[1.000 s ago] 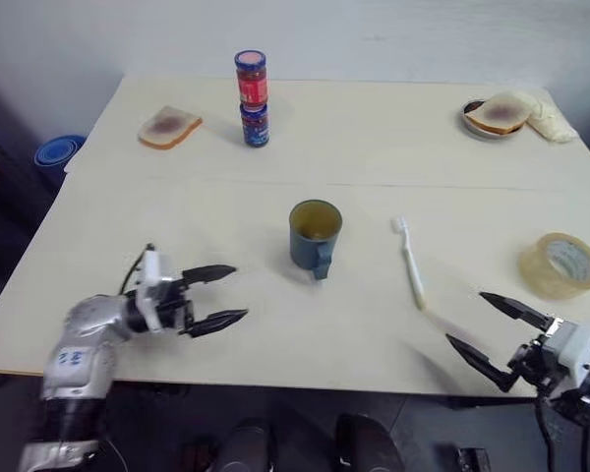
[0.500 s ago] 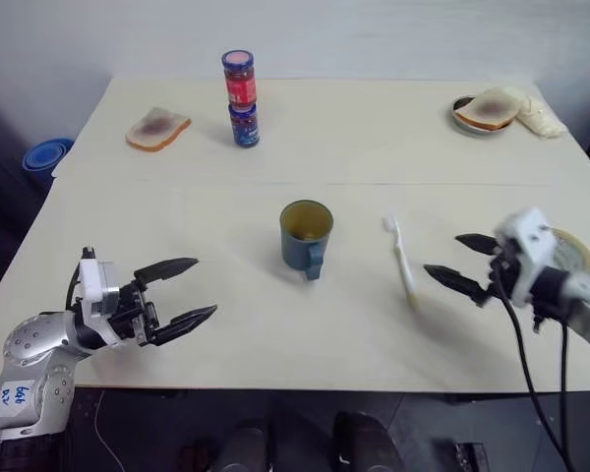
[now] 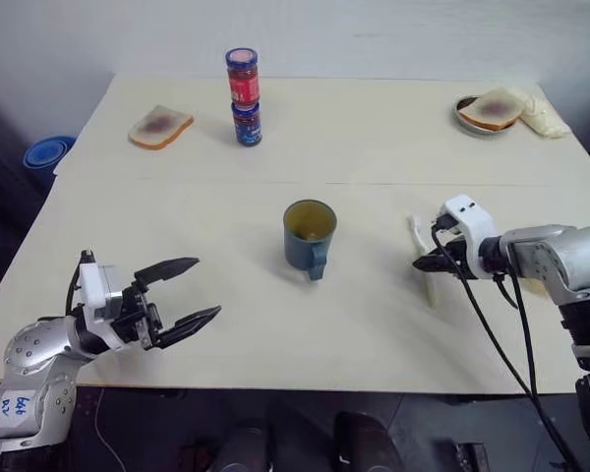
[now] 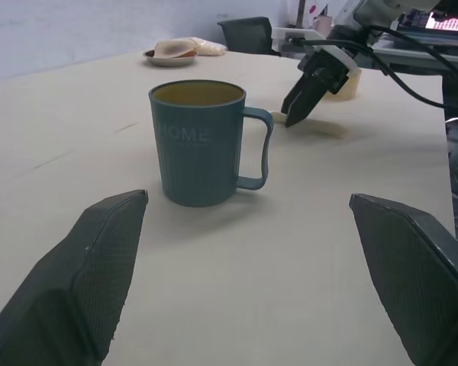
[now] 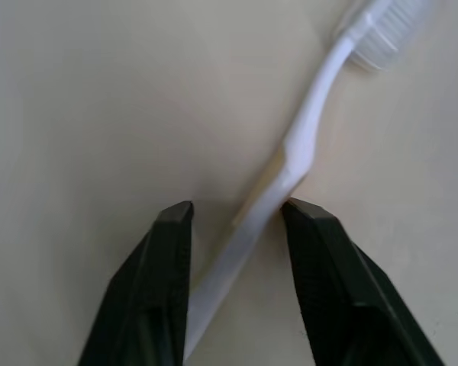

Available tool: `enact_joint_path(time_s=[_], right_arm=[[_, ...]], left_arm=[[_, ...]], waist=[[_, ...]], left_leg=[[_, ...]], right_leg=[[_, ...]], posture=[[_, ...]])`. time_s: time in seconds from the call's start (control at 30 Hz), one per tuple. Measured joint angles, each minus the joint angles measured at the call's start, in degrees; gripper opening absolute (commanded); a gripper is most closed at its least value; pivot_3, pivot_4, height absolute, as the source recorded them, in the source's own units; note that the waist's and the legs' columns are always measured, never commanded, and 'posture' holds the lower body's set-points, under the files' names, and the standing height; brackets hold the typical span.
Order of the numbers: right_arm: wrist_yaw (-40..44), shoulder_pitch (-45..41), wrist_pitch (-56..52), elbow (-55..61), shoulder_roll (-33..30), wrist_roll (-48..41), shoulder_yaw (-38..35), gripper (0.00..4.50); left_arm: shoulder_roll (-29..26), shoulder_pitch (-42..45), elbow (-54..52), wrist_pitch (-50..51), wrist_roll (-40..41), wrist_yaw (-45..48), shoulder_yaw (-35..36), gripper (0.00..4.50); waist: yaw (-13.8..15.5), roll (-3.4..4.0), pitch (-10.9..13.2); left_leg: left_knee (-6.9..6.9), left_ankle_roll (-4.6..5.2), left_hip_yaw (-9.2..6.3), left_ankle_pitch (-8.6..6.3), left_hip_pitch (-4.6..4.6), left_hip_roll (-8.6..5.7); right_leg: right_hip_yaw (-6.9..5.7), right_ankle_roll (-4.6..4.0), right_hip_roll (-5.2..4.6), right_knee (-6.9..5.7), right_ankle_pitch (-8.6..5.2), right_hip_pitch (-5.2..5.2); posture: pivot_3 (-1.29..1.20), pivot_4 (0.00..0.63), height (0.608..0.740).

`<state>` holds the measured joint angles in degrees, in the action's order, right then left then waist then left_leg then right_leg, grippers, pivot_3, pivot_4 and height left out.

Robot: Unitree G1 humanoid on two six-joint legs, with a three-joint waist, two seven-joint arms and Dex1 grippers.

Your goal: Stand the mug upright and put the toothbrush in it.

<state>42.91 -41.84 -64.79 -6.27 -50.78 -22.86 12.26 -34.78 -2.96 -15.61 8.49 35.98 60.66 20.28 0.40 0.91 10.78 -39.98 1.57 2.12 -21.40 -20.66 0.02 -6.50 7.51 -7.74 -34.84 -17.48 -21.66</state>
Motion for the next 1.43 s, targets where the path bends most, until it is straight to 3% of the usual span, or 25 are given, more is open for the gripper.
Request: enact_joint_path(time_s=[0.07,0.2,0.37,0.47,0.63,0.77,0.97,1.13,1.23,1.33,1.43], right_arm=[[0.9,0.0,0.7,-0.5,0.0,0.6,0.2,0.11],[2.6,1.7,6.6,-1.5,2.7,1.0,-2.8,0.03],[8.2,3.8,32.1,-1.0,19.7,-6.9,-17.0,0.03],[8.2,1.7,40.1,1.9,27.0,-10.5,-21.1,0.03],[7.8,0.6,51.0,1.6,37.9,-8.8,-17.5,0.03],[7.8,0.4,57.5,-3.9,41.8,-4.9,-14.7,0.03],[11.6,0.8,64.8,-7.5,42.0,-2.1,-12.5,1.95],[16.7,4.7,70.1,-8.6,29.8,0.5,-14.8,3.59],[24.3,10.8,74.8,-10.0,19.6,1.2,-16.5,4.48],[31.7,17.5,77.9,-11.1,12.4,1.1,-18.2,4.48],[35.7,22.9,81.1,-11.2,9.3,1.0,-19.5,4.48]], left_arm=[[-0.1,0.0,-0.1,-0.2,0.0,0.0,0.0,4.5],[-0.3,0.3,-0.1,-0.5,0.0,0.0,0.0,4.5],[-0.1,2.4,-1.9,1.3,2.5,-1.7,0.0,4.5],[0.4,2.8,-2.7,3.2,4.8,-3.8,0.1,4.5],[2.0,2.9,-2.7,4.7,5.5,-5.8,-1.0,4.5],[2.4,2.8,-2.8,4.7,5.5,-5.9,-1.8,4.5],[2.3,2.3,-2.8,4.0,4.6,-6.0,-1.7,4.5],[-0.1,-0.6,-1.2,0.3,0.1,-5.9,0.6,4.5],[-2.5,-3.6,0.7,-3.3,-5.4,-6.1,1.5,4.5],[-3.1,-7.3,3.4,-7.6,-11.4,-7.2,2.4,4.5],[-3.3,-9.2,4.9,-12.7,-15.3,-7.6,2.8,4.5]], waist=[[-0.1,-0.02,0.0],[-0.5,-0.08,0.0],[-1.3,-0.01,0.1],[-1.3,-0.01,0.1],[-1.3,-0.05,0.0],[-1.4,-0.05,0.0],[-2.1,-0.04,0.0],[-1.7,-0.04,0.0],[-1.6,-0.03,0.1],[-1.8,-0.04,0.1],[-2.0,-0.08,0.1]], left_leg=[[-0.01,0.0,0.0,0.0,0.01,0.0],[0.0,-0.03,0.0,0.0,0.03,0.04],[0.05,-0.14,0.15,0.01,0.04,0.22],[0.05,-0.13,0.08,0.01,0.05,0.15],[0.03,-0.13,0.02,0.01,0.05,0.08],[0.03,-0.12,0.01,0.02,0.05,0.04],[0.06,-0.12,0.0,0.02,0.05,0.06],[0.06,-0.09,-0.01,0.01,0.05,-0.03],[0.17,-0.08,0.04,0.0,0.06,-0.02],[0.29,-0.07,0.2,0.0,0.15,0.08],[0.32,-0.09,0.38,0.0,0.32,0.19]], right_leg=[[0.0,0.0,0.0,-0.01,0.0,0.02],[0.0,0.01,0.05,0.0,0.0,0.03],[0.04,0.04,0.2,-0.04,0.02,-0.07],[0.08,0.03,0.15,-0.16,0.02,-0.13],[0.1,0.03,0.15,-0.21,0.01,-0.12],[0.13,0.02,0.13,-0.22,0.01,-0.13],[0.12,0.02,0.15,-0.21,0.01,-0.14],[0.1,0.02,0.06,-0.13,0.01,-0.07],[0.08,0.02,0.08,0.04,0.01,-0.02],[0.1,0.02,0.11,0.13,0.01,-0.01],[0.13,0.02,0.13,0.12,0.01,0.08]], posture=[[0.0,0.15,0.74],[0.0,0.15,0.74],[0.0,0.15,0.74],[0.0,0.15,0.74],[0.0,0.15,0.74],[0.0,0.15,0.74],[0.0,0.15,0.74],[0.0,0.15,0.74],[0.0,0.15,0.74],[0.0,0.15,0.74],[0.0,0.15,0.74]])
